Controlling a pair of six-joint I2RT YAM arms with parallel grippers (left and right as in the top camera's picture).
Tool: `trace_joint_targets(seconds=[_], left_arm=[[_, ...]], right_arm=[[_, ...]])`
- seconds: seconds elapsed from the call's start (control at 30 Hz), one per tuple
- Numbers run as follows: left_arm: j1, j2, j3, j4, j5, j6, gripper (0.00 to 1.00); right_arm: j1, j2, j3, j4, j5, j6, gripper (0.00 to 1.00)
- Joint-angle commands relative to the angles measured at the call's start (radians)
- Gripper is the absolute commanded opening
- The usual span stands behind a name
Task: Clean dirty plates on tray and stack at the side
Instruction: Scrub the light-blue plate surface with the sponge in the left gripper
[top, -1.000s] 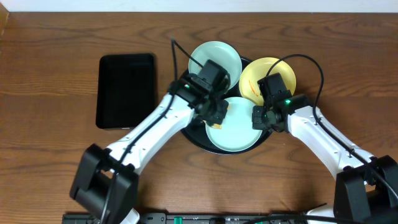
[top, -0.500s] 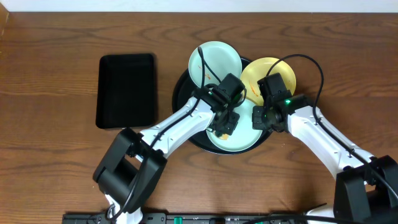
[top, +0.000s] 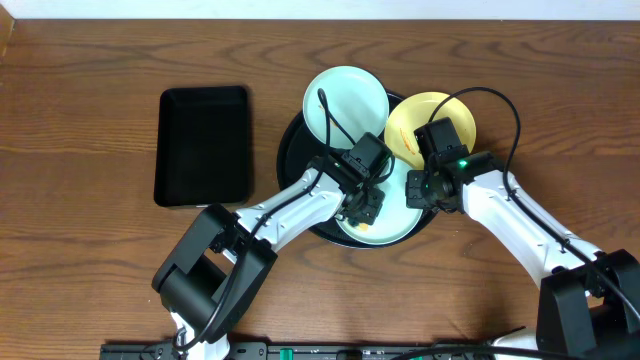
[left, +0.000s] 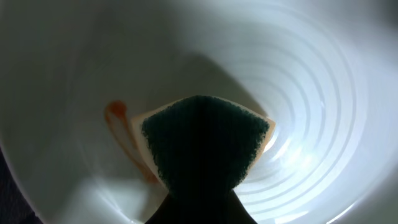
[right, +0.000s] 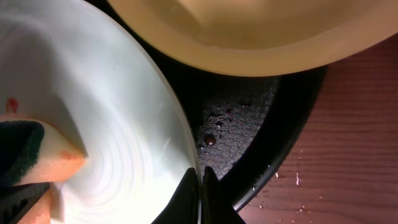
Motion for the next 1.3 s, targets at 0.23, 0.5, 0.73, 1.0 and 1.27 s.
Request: trace_joint_targets(seconds=[0.23,0.5,0.73,1.0,1.27], left_arm=[[-0.002,0.005,-0.018,0.037,-0.068,-0.012,0.08],[-0.002,0.005,-0.051,0.092,-0.12,-0.013,0.08],[-0.002,0.005,-0.102,0.172,-0.148,-0.013,0.08],[-0.002,0.005,-0.102,0.23,-0.172,-0.012,0.08],[-0.001,0.006,-0.102,0.245,-0.223,-0.011,0.08]], right_arm=[[-0.016,-0.002,-0.002,-0.009,-0.002,0.015,0.01],[-0.016,-0.002,-0.002,-0.014,-0.002,0.012,0.01],[-0.016,-0.002,-0.002,-0.015,-0.003,0.012,0.01],[-0.016,-0.002,-0.002,-0.016,-0.009,0.012,0.01],[-0.016,-0.002,-0.002,-0.019,-0.009,0.012,0.01]])
